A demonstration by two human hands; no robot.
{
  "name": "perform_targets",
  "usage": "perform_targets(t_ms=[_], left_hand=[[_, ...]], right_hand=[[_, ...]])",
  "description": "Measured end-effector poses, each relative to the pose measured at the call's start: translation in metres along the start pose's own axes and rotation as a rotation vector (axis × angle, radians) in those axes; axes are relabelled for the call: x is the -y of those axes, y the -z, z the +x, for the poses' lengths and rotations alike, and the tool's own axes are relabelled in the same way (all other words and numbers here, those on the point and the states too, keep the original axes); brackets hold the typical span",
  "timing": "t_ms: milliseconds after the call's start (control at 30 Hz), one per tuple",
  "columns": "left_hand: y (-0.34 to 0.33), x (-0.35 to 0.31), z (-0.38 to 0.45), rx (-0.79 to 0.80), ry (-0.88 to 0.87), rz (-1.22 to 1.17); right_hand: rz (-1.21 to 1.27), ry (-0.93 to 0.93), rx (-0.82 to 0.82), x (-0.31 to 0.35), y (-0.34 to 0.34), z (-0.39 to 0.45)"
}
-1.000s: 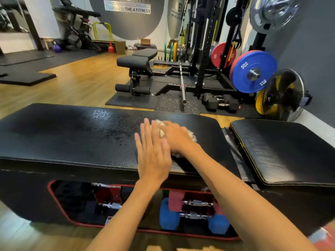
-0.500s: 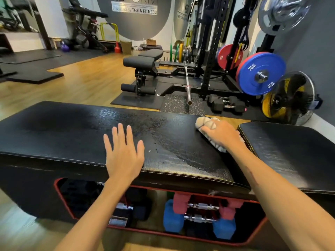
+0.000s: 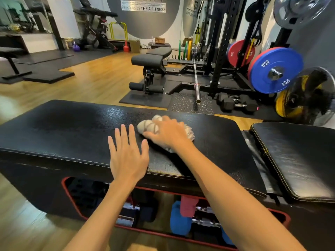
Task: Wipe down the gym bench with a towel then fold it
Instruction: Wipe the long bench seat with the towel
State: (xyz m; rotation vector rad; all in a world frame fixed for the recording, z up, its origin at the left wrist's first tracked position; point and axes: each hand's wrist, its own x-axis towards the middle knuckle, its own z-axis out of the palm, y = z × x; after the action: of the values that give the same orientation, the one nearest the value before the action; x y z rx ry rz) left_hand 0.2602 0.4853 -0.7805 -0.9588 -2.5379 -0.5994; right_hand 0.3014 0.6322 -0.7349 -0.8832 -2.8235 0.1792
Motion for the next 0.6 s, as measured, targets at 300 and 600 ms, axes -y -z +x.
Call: perform_targets(t_ms=[300, 600], left_hand=[[0.0, 0.002, 0.0, -0.032, -0.015, 0.024], [-0.002, 0.0, -0.001, -0.072, -0.004, -0.054]], right_hand=[[0.031, 0.086, 0.028, -0.048, 0.019, -0.074], [0.054, -0.199, 0.011, -0.092, 0.013, 0.032]])
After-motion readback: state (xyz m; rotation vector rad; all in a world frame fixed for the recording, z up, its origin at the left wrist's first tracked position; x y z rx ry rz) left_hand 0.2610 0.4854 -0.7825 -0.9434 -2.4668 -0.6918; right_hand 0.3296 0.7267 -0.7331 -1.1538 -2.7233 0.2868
